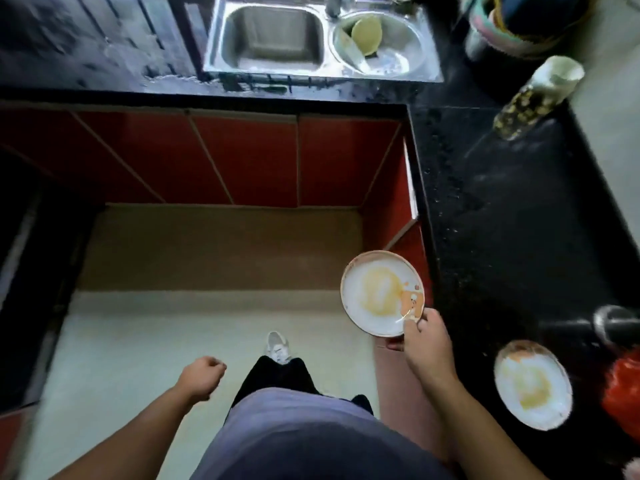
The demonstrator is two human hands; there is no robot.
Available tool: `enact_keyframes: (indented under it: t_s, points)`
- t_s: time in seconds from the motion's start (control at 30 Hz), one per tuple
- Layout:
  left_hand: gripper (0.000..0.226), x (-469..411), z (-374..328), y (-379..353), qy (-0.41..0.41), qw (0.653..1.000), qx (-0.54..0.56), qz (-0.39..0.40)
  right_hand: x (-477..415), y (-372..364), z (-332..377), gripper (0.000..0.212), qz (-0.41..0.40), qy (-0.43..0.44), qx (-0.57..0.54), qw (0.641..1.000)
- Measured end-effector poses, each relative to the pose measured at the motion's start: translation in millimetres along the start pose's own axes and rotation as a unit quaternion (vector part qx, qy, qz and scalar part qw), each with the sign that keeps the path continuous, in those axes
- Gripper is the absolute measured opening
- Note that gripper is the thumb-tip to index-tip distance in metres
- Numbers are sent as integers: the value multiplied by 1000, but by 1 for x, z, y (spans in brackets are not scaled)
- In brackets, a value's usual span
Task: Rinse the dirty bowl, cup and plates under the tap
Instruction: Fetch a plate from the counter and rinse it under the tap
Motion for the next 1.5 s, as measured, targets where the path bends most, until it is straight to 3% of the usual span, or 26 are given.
enact_keyframes:
  t_s: [0.13, 0.37, 0.53, 0.63, 0.73, 0.9, 1.03, 1.1, 1.2, 1.3, 1.37, 1.43, 1.5]
  points:
    - [23, -33, -46, 47, -2, 999, 39, 16, -33, -65, 75, 16, 36, -3, -23, 999]
    - [18, -83, -220, 87, -138, 987, 62, 52, -108, -126, 167, 12, 62, -6, -27, 998]
    - [24, -139, -299, 119, -159, 985, 40, 53, -184, -167, 229, 13, 80, 9, -3, 997]
    - [22, -178, -316, 166, -119, 992, 36, 16, -243, -203, 280, 10, 109, 29, 18, 994]
    - [28, -200, -318, 231, -62, 994, 50, -71, -292, -237, 343, 8, 143, 62, 33, 987]
    - [39, -222, -394, 315, -100, 973, 159, -132, -354, -284, 452, 3, 198, 116, 30, 973]
    - [29, -241, -510, 363, -160, 926, 332, -86, -383, -312, 517, 8, 215, 119, -8, 969]
    - [26, -252, -571, 381, -182, 899, 398, 1, -393, -322, 542, 10, 213, 116, -15, 970]
    - [41, -276, -639, 396, -183, 872, 438, 118, -410, -329, 568, 10, 191, 97, -22, 977]
    - [24, -309, -677, 408, -190, 880, 422, 105, -432, -332, 586, 4, 174, 83, -23, 981]
    - [26, -328, -696, 415, -188, 892, 403, 87, -450, -335, 599, 3, 197, 66, -44, 977]
    - [30, -341, -713, 423, -179, 891, 408, 89, -479, -332, 615, 14, 205, 21, -91, 974]
    - [30, -348, -730, 430, -185, 890, 406, 91, -526, -317, 625, 23, 148, -52, -143, 977]
Point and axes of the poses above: each hand's wrist, its own x-axis away from the middle knuckle, its own y-axis out of the back of the hand, z = x × y, the point moved 7 cm from there along -x, towards the middle knuckle, and after that the axes turned 6 degrees about -z, right-handed, at the moved point
